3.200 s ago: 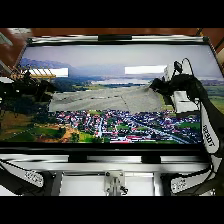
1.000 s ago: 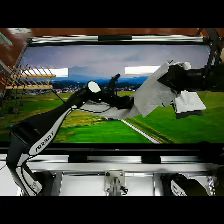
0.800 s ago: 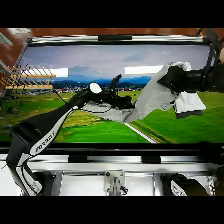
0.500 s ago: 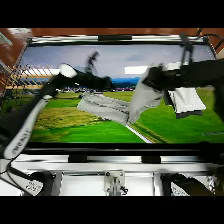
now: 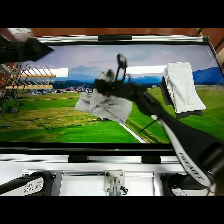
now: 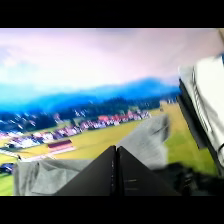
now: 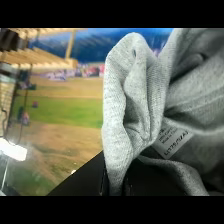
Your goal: Fold the shirts.
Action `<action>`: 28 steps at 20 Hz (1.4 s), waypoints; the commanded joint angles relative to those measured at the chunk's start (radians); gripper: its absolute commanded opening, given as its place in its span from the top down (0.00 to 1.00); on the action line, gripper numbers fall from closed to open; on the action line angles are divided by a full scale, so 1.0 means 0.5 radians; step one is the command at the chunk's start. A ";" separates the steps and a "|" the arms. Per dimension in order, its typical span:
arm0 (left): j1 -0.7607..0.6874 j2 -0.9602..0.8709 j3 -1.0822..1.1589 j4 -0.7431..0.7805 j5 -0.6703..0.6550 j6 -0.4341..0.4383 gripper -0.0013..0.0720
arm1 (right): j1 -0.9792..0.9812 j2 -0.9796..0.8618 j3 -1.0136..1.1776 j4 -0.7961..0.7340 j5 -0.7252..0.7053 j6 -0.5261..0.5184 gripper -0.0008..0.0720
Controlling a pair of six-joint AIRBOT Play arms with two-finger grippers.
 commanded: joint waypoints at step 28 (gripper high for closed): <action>0.128 0.196 -0.011 0.059 -0.166 0.034 0.93 | -0.370 0.085 0.004 -0.433 -1.014 -0.018 0.28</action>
